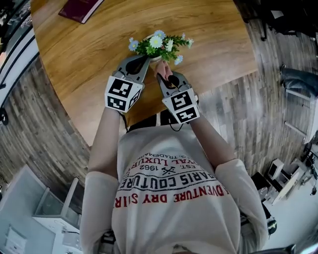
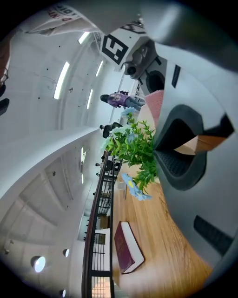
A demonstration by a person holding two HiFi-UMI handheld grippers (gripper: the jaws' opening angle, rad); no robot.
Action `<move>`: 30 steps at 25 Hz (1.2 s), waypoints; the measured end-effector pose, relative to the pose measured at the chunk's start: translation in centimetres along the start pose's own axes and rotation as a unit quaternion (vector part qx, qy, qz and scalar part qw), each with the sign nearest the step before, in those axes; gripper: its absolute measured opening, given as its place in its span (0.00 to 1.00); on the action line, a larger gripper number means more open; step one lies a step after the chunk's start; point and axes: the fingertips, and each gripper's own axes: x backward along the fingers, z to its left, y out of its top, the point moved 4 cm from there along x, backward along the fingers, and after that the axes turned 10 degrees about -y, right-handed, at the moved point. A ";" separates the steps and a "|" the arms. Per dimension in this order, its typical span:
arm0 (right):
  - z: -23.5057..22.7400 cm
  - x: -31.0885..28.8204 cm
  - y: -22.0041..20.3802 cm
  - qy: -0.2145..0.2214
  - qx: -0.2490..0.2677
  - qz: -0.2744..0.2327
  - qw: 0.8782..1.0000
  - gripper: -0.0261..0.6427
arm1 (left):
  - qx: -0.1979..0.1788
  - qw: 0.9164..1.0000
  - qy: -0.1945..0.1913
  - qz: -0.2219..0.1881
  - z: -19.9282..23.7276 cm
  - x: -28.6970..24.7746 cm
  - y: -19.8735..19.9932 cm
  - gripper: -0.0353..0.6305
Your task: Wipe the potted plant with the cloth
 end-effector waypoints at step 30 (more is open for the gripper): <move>-17.7 -9.9 8.8 0.162 0.171 0.012 0.972 0.09 | 0.115 0.976 0.181 -0.030 -1.9 -1.4 -1.0 0.08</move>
